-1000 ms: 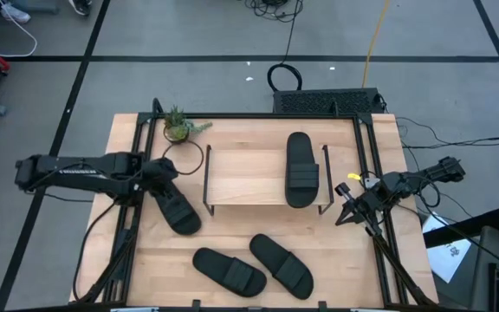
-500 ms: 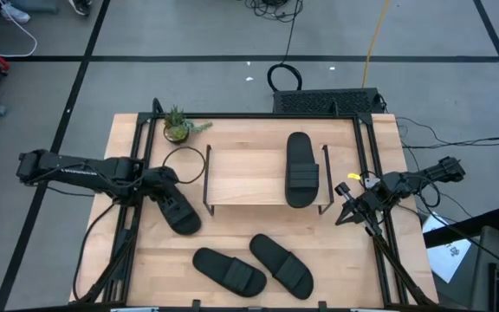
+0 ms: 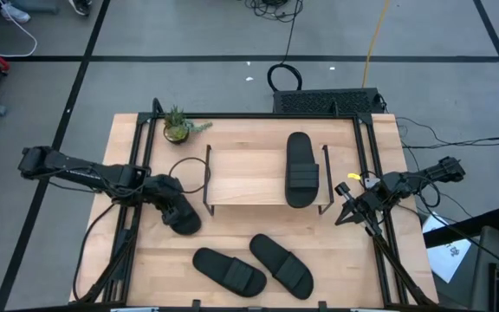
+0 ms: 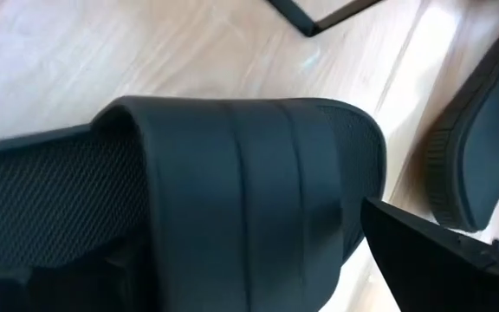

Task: Pick and place slides into the shelf
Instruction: Put the black slipper on the shelf

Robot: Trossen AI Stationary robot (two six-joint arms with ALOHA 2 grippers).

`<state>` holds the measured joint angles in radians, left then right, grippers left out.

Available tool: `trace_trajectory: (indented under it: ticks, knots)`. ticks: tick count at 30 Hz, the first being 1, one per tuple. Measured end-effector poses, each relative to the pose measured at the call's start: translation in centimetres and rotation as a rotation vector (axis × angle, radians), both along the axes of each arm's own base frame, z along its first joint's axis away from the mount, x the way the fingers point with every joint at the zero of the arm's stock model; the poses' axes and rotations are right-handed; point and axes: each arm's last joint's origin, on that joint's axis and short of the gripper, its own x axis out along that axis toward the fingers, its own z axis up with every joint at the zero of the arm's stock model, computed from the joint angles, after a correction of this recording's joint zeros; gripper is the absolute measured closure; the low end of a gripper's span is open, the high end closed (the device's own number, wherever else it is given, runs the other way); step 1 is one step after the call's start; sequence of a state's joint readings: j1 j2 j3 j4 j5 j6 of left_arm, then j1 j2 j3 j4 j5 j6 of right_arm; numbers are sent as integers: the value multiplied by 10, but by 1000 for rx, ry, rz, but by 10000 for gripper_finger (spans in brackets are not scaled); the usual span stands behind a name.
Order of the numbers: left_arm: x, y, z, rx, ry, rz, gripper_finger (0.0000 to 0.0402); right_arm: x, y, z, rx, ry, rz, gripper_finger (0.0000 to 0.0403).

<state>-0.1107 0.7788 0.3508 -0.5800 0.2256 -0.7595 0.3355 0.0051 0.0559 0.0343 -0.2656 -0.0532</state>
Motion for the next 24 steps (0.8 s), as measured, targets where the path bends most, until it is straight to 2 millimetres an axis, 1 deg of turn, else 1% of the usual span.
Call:
trace_trajectory:
  ticks: [3, 6, 9, 14, 15, 16, 20, 22, 24]
  knots:
    - [1, 0, 0, 27, -19, -33, 97, 0, 0, 0, 0, -1, -1, 403]
    - [1, 0, 0, 48, -27, -52, 145, 0, 0, 0, 0, -1, -1, 403]
    - [1, 0, 1, 46, -38, -74, 218, 0, 0, 0, 1, -2, -1, 403]
    - [3, -3, 3, -1, -78, -149, 366, 0, 0, 1, 2, -6, -2, 403]
    - [4, -3, 4, -12, -91, -158, 382, 0, 0, 1, 2, -6, -2, 403]
    - [4, -4, 4, -15, -102, -167, 387, 0, 0, 1, 2, -6, -1, 403]
    - [7, -11, 9, -17, -161, -223, 387, 0, 0, 1, 5, -13, -1, 403]
    - [8, -14, 15, -21, -155, -235, 394, 0, 0, 2, 6, -18, -1, 403]
    - [10, -17, 25, -26, -172, -233, 396, 0, 0, 2, 7, -21, -1, 403]
